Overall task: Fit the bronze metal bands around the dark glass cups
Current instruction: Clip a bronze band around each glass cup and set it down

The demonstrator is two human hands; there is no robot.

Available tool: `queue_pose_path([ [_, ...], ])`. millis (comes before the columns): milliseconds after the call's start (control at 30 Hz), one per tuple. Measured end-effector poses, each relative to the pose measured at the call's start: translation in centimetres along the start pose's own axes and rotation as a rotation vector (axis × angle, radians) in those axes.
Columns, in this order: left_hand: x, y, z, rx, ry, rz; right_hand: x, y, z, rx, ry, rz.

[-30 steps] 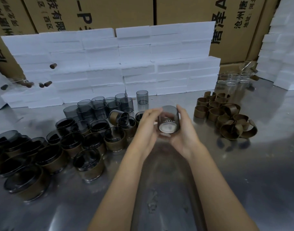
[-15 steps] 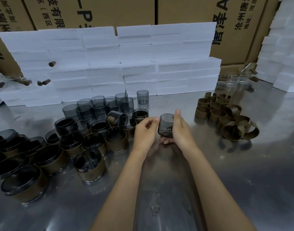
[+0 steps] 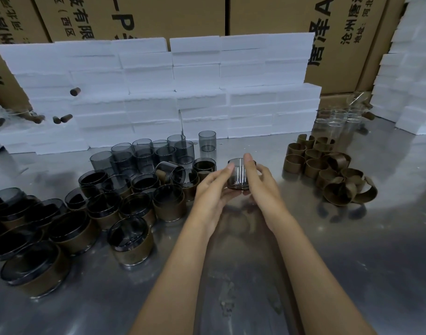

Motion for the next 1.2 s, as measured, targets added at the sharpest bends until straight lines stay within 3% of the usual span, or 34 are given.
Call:
queue_pose_path([
  [100, 0.3, 1.1, 0.0, 0.085, -0.033, 0.046, -0.3, 1.2, 0.2, 0.136, 0.044, -0.001],
  [200, 0.3, 1.1, -0.4, 0.087, -0.004, -0.026, 0.2, 1.4, 0.5, 0.096, -0.01, 0.066],
  [333, 0.0, -0.6, -0.8, -0.043, 0.061, -0.186, 0.4, 1.1, 0.5, 0.007, -0.054, 0.089],
  [467, -3.1, -2.1, -0.6, -0.236, 0.323, -0.409, 0.3, 0.8, 0.1, -0.023, -0.059, 0.092],
  [600, -4.2, -2.9, 0.1, -0.342, 0.368, -0.438, 1.2, 0.3, 0.4, -0.086, -0.124, 0.077],
  [700, -4.2, -2.2, 0.3, -0.301, 0.336, -0.383, 1.6, 0.7, 0.8, -0.013, -0.137, -0.002],
  [900, -3.2, 1.2, 0.7, -0.036, 0.294, -0.456, 1.3, 3.1, 1.6, 0.226, -0.071, -0.036],
  [1033, -3.4, 1.2, 0.5, -0.033, 0.354, -0.676, 1.9, 2.2, 2.0, 0.136, -0.099, -0.006],
  [1133, -3.4, 0.9, 0.3, -0.07, 0.353, -0.693, 1.5, 2.1, 1.5, 0.065, -0.09, 0.033],
  [1200, -4.2, 0.8, 0.4, -0.11, 0.441, -0.667, 1.4, 1.8, 1.2, 0.025, -0.081, 0.05],
])
Point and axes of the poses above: each hand's wrist, its own z-axis away from the middle knuckle, its own y-axis out of the palm, x = y × z, the point moved 10 cm from there along -z, towards the middle knuckle, and after that the axes turned 8 degrees about y, right-handed, at the moved point
